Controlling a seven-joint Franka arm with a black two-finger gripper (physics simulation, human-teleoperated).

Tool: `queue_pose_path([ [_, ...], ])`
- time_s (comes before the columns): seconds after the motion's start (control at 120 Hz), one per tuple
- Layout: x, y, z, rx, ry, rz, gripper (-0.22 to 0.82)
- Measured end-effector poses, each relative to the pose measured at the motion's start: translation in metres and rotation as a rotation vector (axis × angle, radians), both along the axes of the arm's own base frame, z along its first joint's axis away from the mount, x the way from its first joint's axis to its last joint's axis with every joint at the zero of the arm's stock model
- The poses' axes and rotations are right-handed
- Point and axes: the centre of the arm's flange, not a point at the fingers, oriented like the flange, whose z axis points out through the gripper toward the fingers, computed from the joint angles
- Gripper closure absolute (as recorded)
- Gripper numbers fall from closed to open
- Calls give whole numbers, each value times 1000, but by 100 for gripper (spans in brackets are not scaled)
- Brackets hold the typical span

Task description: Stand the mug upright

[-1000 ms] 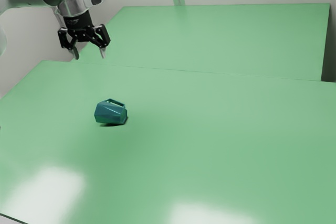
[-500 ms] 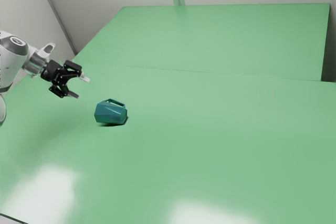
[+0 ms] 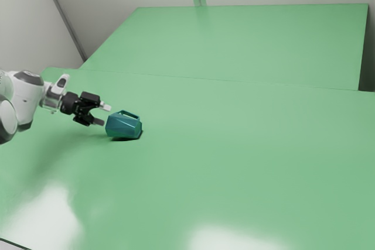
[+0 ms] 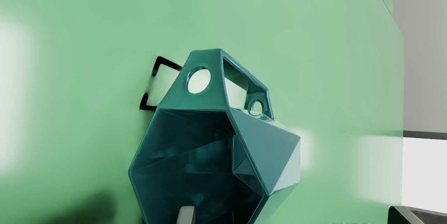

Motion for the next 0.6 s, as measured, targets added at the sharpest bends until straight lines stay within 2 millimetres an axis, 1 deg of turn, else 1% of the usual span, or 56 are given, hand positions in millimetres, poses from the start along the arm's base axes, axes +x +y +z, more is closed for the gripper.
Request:
queue_pose_path([
  [0.167, 6, -10, -8, 1, -64, -38, 0],
  [0.292, 7, -18, -19, -5, -91, -57, 0],
  [0.442, 11, -26, -21, -6, -132, -77, 0],
  [0.5, 11, -26, -21, -5, -145, -82, 5],
  [0.6, 13, -28, -20, -4, -165, -88, 20],
])
